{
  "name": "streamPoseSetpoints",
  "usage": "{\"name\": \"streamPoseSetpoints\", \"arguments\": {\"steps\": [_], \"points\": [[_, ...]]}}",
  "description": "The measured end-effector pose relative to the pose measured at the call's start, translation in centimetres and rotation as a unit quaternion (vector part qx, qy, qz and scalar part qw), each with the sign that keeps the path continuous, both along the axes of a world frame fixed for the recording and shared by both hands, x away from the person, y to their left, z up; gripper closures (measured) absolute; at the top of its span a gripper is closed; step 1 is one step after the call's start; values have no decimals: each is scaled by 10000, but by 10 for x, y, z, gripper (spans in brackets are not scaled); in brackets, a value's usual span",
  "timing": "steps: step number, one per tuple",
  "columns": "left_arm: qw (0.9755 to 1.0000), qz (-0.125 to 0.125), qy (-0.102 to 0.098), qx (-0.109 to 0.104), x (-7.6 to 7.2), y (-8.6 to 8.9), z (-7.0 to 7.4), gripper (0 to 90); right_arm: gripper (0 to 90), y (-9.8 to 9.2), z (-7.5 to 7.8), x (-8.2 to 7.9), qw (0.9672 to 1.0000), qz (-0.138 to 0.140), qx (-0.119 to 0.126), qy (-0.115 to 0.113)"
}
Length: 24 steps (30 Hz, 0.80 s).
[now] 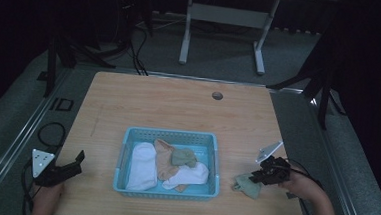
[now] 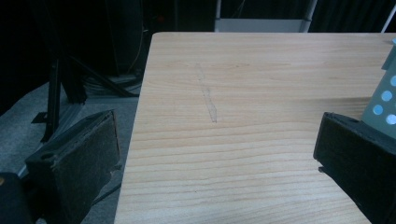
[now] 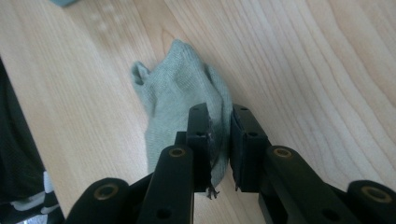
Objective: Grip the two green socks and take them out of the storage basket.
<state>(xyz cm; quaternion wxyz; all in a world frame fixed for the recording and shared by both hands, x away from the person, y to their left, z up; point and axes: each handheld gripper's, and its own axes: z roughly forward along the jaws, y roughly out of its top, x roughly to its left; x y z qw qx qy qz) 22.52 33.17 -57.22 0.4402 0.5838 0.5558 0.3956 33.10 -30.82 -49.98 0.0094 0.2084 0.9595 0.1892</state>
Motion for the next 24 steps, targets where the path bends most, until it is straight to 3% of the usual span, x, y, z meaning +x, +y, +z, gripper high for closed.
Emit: {"name": "streamPoseSetpoints", "arguments": {"steps": [4, 8, 17, 20, 24], "points": [[10000, 6, -9, -15, 0, 0, 0, 1, 692, 1, 1, 0, 10000, 3, -52, 39], [10000, 0, -4, 0, 0, 0, 0, 1, 595, 1, 14, 0, 9999, -49, -114, -107], [10000, 0, 6, 1, 0, 0, 0, 1, 557, 8, 49, 4, 9989, -91, -6, -456], [10000, -1, 5, -3, 0, 0, 0, 1, 558, 19, 63, 6, 9984, -12, 62, -564], [10000, -1, -3, -7, 0, 0, 0, 1, 561, 31, 71, 8, 9981, 78, 81, -604]]}}
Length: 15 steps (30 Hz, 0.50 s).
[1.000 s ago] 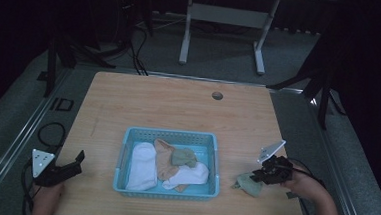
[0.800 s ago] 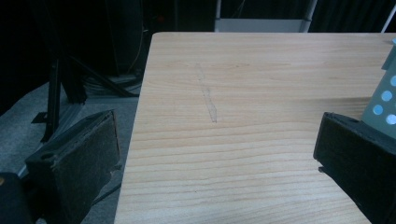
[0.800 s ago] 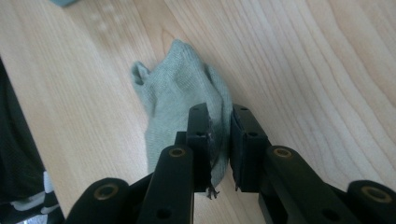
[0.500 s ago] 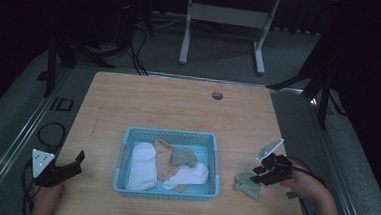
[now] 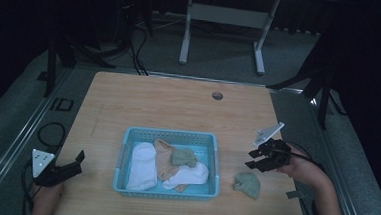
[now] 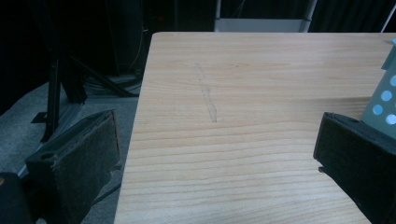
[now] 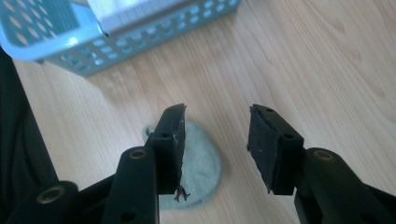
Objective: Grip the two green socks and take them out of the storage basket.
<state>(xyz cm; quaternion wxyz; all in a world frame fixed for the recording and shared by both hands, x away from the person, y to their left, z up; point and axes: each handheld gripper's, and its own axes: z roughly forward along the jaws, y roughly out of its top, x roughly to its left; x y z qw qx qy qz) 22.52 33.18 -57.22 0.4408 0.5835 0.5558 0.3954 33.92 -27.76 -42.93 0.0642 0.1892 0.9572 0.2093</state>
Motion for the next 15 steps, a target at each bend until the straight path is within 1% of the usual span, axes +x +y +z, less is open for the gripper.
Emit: {"name": "streamPoseSetpoints", "arguments": {"steps": [2, 4, 6, 8, 9, 10, 11, 12, 13, 14, 15], "points": [[10000, -1, 0, -4, 0, 0, 0, 1, 562, 2, 1, 0, 10000, 21, -2, 0], [10000, -6, 0, -5, 0, 0, 0, 1, 563, 13, 5, 2, 9999, 132, 11, 5], [10000, -6, 0, -3, 0, 0, 0, 1, 564, 17, 5, 2, 9998, 177, -2, -3], [10000, 1, 9, -5, 0, 0, 0, 1, 566, 27, 7, 4, 9996, 270, -36, -8], [10000, 1, 9, -5, 0, 0, 0, 1, 566, 27, 7, 4, 9996, 270, -36, -8], [10000, -9, 11, -17, 0, 0, 0, 1, 566, 34, 8, 4, 9995, 327, -53, 0], [10000, -9, 11, -17, 0, 0, 0, 1, 566, 34, 8, 4, 9995, 327, -53, 0], [10000, -9, 10, -18, 0, 0, 0, 1, 566, 40, 8, 5, 9993, 367, -65, 14], [10000, -9, 10, -18, 0, 0, 0, 1, 566, 40, 8, 5, 9993, 367, -65, 14], [10000, -14, 13, -17, 0, 1, 0, 1, 566, 46, 9, 6, 9990, 437, -81, 26], [10000, -14, 13, -17, 0, 1, 0, 1, 566, 46, 9, 6, 9990, 437, -81, 26]]}}
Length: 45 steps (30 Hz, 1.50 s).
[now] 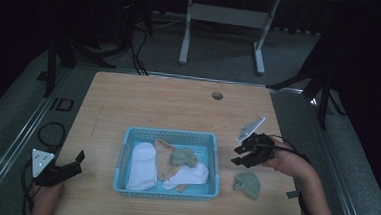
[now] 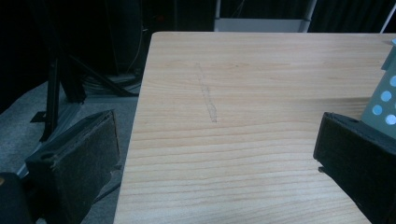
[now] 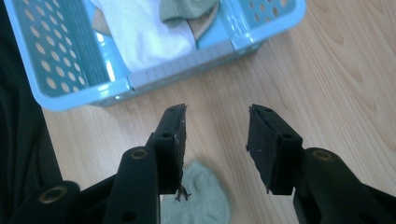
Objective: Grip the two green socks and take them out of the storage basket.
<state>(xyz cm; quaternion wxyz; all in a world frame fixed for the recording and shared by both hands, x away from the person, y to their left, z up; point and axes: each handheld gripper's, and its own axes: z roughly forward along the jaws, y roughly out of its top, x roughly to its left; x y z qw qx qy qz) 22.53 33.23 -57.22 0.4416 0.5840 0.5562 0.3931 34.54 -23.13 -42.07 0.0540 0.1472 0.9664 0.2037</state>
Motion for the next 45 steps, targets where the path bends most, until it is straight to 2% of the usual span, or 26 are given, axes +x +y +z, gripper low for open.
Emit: {"name": "streamPoseSetpoints", "arguments": {"steps": [16, 25, 45], "points": [[10000, -3, -6, -32, 0, 0, 0, 1, 566, 49, 2, 5, 9990, 455, -3, -47], [10000, -20, 1, -47, 0, 1, 0, 1, 566, 79, -10, 8, 9976, 684, -101, 37], [10000, -39, -2, -62, 0, 1, 0, 1, 550, 123, -35, 11, 9948, 978, -209, 180]]}}
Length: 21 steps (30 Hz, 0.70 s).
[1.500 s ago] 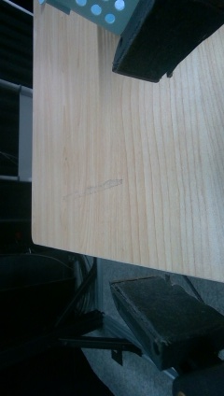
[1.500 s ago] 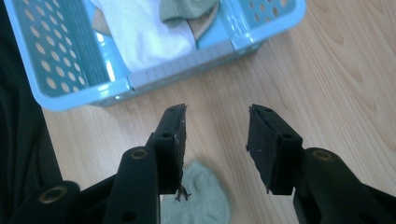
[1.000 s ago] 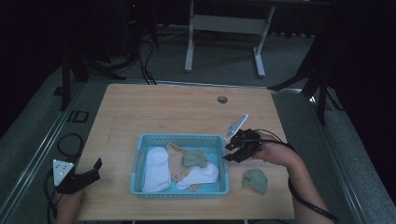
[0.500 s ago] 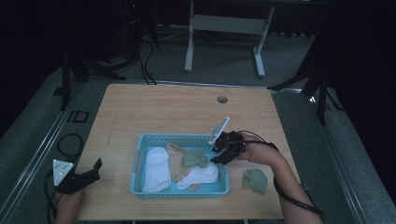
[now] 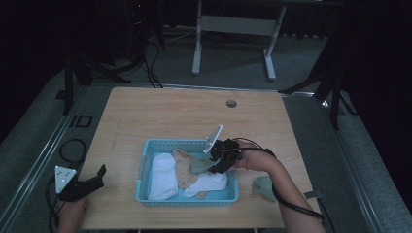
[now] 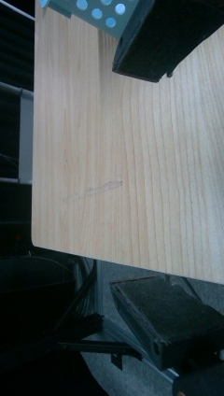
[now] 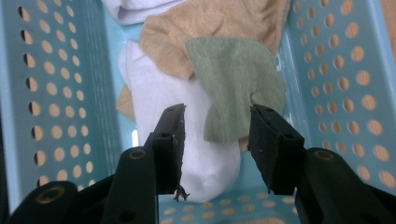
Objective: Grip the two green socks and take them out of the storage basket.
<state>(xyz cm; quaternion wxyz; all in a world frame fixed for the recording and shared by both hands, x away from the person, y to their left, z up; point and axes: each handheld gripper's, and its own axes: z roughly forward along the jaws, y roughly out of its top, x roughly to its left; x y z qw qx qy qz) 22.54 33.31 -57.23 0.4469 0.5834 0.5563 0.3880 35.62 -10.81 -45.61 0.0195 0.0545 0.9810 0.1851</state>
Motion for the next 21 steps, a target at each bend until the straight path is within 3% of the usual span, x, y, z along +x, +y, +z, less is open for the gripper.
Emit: {"name": "streamPoseSetpoints", "arguments": {"steps": [12, 21], "points": [[10000, -19, -6, -11, 0, 0, 0, 1, 539, 21, -19, 4, 9998, 55, -174, 28], [10000, -25, -8, -16, 0, 1, 0, 1, 540, 24, -35, 9, 9994, -30, -350, 31]]}}
